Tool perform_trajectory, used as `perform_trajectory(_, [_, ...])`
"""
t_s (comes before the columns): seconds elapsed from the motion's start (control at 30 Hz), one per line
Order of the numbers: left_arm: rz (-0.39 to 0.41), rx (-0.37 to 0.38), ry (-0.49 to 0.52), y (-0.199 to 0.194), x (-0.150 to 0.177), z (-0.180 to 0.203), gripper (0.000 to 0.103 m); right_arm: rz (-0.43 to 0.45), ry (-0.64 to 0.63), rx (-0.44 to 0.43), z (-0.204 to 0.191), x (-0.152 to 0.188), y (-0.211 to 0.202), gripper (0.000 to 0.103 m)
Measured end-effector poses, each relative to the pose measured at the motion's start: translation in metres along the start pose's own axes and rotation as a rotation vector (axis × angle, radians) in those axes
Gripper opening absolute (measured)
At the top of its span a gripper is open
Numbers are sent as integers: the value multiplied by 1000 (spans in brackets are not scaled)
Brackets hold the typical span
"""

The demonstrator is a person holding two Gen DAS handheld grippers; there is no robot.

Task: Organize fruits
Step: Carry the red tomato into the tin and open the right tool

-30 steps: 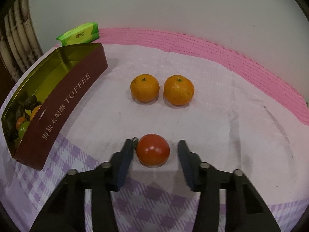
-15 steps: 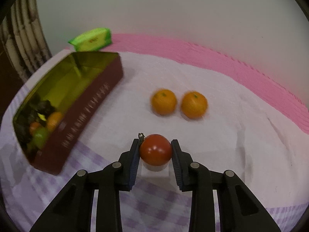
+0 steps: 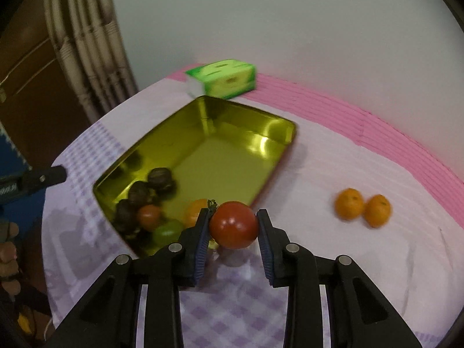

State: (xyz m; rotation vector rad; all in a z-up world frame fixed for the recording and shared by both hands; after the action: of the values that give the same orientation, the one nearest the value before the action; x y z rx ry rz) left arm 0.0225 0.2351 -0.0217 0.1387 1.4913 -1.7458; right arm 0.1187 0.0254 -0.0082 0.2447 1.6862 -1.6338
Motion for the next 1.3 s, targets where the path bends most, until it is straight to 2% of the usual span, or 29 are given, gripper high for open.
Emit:
perform_trajectory(0.33, [-13,-4,-47,2,-2,-9,102,-35,-68,-28,-28,8,10,33])
perform_trajectory(1.3, [-35,6,-51,6,0,-8,102,-56,-74,-43,-36,10,21,34])
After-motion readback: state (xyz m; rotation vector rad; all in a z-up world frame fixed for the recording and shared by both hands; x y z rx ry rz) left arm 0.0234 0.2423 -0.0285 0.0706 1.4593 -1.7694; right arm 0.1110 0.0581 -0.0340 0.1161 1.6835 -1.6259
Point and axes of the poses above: each gripper's, at about its wrist camera, not at the fingertips, and y roughly the way its jaws point, z to its right, x to its underside, the point moved 1 cm from there along y, roughly the way its jaws point, and after that the axes turned 12 degrees about x, right-handed, at the moved point
